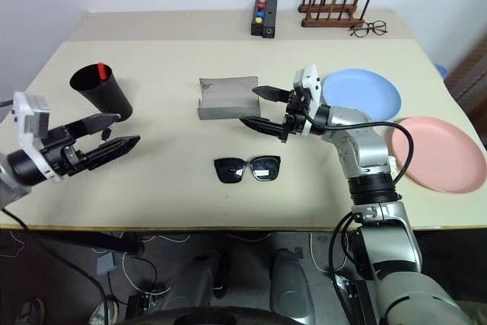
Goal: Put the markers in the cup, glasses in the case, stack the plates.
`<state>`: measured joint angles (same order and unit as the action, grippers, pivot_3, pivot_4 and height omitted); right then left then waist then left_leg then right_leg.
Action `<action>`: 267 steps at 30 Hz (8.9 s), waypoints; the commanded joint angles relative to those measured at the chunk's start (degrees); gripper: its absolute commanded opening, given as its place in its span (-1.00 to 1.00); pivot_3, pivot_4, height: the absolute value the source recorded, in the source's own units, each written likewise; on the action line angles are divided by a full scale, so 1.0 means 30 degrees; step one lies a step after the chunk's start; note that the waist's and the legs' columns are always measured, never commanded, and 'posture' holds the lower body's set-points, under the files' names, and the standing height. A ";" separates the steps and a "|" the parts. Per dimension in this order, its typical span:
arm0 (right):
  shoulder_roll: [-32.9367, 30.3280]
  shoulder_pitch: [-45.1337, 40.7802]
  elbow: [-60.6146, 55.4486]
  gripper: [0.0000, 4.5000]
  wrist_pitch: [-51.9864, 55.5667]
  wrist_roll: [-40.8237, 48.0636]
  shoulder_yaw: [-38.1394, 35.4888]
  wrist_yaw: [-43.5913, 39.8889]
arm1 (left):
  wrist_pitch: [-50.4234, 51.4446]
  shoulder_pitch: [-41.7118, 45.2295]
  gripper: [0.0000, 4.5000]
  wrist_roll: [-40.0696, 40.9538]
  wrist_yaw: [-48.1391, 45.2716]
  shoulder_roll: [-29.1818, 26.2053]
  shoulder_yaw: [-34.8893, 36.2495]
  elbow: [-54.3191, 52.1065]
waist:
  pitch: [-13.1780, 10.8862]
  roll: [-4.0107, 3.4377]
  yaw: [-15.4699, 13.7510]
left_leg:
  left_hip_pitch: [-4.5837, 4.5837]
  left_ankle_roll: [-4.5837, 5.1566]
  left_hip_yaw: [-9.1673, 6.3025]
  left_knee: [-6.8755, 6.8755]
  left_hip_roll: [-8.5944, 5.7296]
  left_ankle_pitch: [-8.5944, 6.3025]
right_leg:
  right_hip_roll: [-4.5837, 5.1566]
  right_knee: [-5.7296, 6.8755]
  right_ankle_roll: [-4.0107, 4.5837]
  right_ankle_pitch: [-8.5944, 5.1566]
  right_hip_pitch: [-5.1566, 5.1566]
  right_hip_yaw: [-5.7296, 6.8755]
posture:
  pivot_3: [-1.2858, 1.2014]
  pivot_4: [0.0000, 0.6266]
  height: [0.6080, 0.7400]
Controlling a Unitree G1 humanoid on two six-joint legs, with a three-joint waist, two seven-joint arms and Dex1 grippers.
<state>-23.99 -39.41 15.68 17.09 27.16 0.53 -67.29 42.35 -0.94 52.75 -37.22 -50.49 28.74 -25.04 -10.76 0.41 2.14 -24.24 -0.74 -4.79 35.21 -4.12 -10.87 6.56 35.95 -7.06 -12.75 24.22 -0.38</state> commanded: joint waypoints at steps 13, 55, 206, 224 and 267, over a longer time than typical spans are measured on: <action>0.0400 0.0667 -0.1218 1.00 0.0028 0.0157 0.0908 -0.1039 | 0.6447 0.0745 0.97 -0.3052 1.0997 0.2752 0.1459 -0.0253 | 0.0007 0.0014 -0.0495 | 0.0004 -0.0035 0.0010 0.0022 -0.0007 0.0001 | -0.0015 0.0024 -0.0003 0.0002 0.0012 -0.0023 | 0.03 -0.52 1.00; 0.0337 0.0945 -0.2298 1.00 0.0461 0.0205 0.0611 0.0122 | 1.0550 0.7785 -0.99 -0.5691 1.0108 0.6702 -0.0384 0.4378 | 0.0019 0.0087 -0.0408 | -0.0003 -0.0066 0.0009 0.0005 -0.0014 0.0027 | -0.0019 0.0037 -0.0072 0.0042 0.0036 -0.0024 | 0.03 -0.52 1.00; -0.5926 0.8984 -1.3575 1.00 0.7573 0.1125 -0.5575 0.7603 | -1.7194 2.4504 0.99 -1.8499 -1.0641 0.8105 -1.3844 2.9613 | -0.0031 0.0171 -0.0535 | -0.0086 -0.0022 0.0023 0.0104 -0.0006 0.0035 | -0.0024 0.0032 -0.0091 0.0064 0.0035 0.0012 | 0.03 -0.52 1.00; -0.6488 1.1202 -1.7141 1.00 0.8696 0.2946 -0.6799 0.9167 | -1.8013 2.6493 0.99 -2.2481 -0.8055 1.0321 -1.4568 3.3318 | -0.0054 0.0211 -0.0556 | -0.0187 0.0060 0.0010 0.0286 -0.0015 -0.0017 | -0.0008 0.0036 -0.0146 0.0037 0.0022 0.0048 | 0.03 -0.52 1.00; -0.6573 1.4494 -1.6949 1.00 0.5925 0.2959 -0.7946 0.9341 | -2.0186 2.5366 -0.98 -2.2737 -1.3924 1.0149 -1.3757 3.2672 | -0.0054 0.0212 -0.0571 | -0.0201 0.0063 0.0002 0.0314 -0.0019 -0.0019 | 0.0008 0.0040 -0.0149 0.0036 0.0004 0.0095 | 0.03 -0.52 1.00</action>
<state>-43.45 4.90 -34.75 35.97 36.07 -23.07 -39.27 -16.33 75.37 -17.36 -75.95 -19.51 -13.69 75.17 -10.92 1.05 0.42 -24.84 -0.55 -4.79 36.16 -4.17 -10.93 6.59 36.07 -7.50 -12.65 24.23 -0.10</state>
